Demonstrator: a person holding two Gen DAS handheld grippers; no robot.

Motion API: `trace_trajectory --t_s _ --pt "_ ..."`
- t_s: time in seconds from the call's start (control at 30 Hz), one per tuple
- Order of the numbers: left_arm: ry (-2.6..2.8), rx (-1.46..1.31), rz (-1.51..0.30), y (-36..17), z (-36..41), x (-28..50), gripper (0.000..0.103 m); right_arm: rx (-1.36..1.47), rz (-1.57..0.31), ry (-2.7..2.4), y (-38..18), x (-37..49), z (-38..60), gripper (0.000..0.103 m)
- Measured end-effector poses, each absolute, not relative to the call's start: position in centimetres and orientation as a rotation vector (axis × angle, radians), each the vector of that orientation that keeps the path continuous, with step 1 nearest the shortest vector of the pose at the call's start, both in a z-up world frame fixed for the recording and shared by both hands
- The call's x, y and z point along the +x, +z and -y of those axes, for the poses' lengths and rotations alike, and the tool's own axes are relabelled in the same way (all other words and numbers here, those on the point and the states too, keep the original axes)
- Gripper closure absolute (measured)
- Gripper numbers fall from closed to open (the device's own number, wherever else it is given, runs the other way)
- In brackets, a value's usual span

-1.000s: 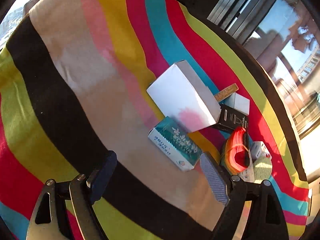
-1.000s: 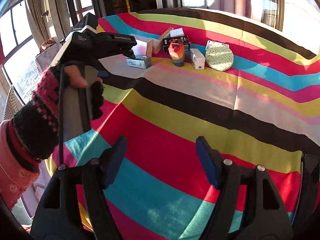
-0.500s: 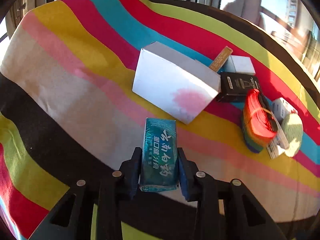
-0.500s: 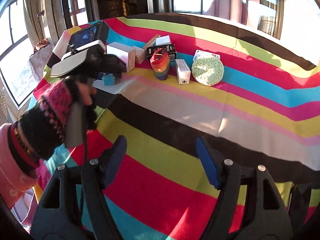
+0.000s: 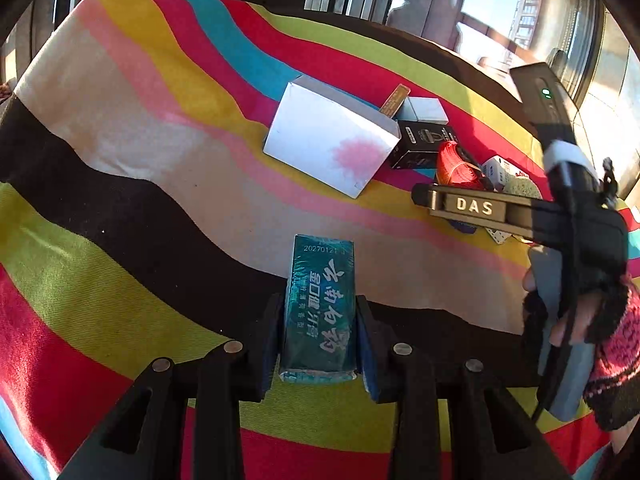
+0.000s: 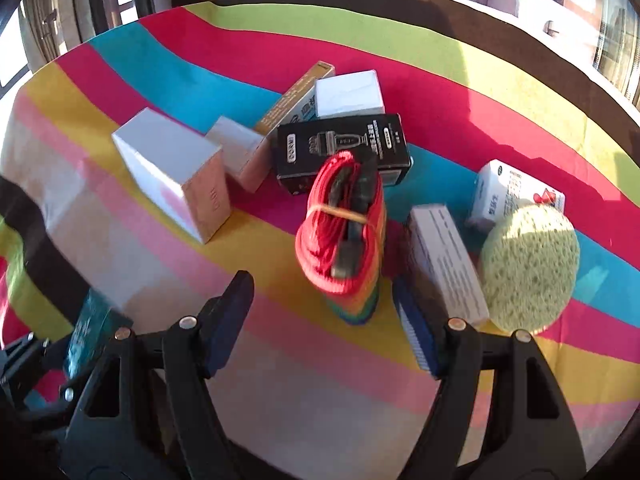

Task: Organize objects
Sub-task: 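Grasp the teal medicine box with left gripper while right grasps red rope bundle, then carry the teal box and red rope bundle over the storage box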

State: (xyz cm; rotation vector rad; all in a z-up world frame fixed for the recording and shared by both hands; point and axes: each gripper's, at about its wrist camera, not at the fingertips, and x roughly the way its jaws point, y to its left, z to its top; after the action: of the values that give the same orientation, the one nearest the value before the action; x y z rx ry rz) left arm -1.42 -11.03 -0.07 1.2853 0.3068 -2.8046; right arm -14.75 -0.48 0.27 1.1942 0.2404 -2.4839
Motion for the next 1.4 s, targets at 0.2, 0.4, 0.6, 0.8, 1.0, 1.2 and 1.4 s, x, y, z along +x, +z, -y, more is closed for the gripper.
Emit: trace_trajectory --t_s 0.2,0.4,0.6,0.8,1.0,1.2,1.4 --pt "-2.791 1.289 -0.266 0.1 10.4 -3.1 0.067 1.194 -0.293 -2.518 -0.5 -15.1 0.8 0.064" --pt "-2.795 1.284 -0.299 0.2 10.9 -3.1 0.067 1.159 -0.158 -2.406 -0.4 -8.0 -3.4 0.064" --pt "-2.784 1.286 -0.255 0.2 10.6 -3.0 0.067 1.139 -0.172 -2.388 -0.1 -1.0 -7.0 0.064" --pt "-2.775 1.287 -0.218 0.2 10.5 -2.8 0.068 1.152 -0.203 -2.444 0.2 2.8 -9.2 0.064" --pt "-2.766 1.275 -0.23 0.5 11.0 -2.6 0.068 1.162 -0.173 -2.467 0.2 2.7 -10.2 0.064" --pt "-2.74 1.278 -0.167 0.6 10.5 -3.0 0.068 1.163 -0.201 -2.473 0.0 2.6 -9.9 0.063" --pt "-2.719 1.28 -0.169 0.9 10.4 -1.6 0.068 1.162 -0.214 -2.48 0.1 2.7 -9.9 0.064"
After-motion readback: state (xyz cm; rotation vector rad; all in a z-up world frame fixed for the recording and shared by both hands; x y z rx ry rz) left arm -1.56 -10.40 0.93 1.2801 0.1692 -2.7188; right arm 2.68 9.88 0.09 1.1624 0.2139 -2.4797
